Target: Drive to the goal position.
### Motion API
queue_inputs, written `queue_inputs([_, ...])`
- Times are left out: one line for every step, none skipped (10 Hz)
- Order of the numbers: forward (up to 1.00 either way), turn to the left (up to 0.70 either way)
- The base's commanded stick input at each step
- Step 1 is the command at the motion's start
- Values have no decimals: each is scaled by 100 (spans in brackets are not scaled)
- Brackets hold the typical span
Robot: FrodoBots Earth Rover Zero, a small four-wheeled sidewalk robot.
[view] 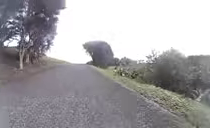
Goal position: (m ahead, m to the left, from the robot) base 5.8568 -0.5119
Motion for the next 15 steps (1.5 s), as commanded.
queue_inputs([100,2])
queue_inputs([100,28])
queue_inputs([100,40])
queue_inputs([100,40])
queue_inputs([100,40])
queue_inputs([100,40])
queue_inputs([100,40])
queue_inputs([100,40])
queue_inputs([100,40])
queue_inputs([100,40])
queue_inputs([100,40])
queue_inputs([100,40])
queue_inputs([100,40])
queue_inputs([100,40])
queue_inputs([100,36])
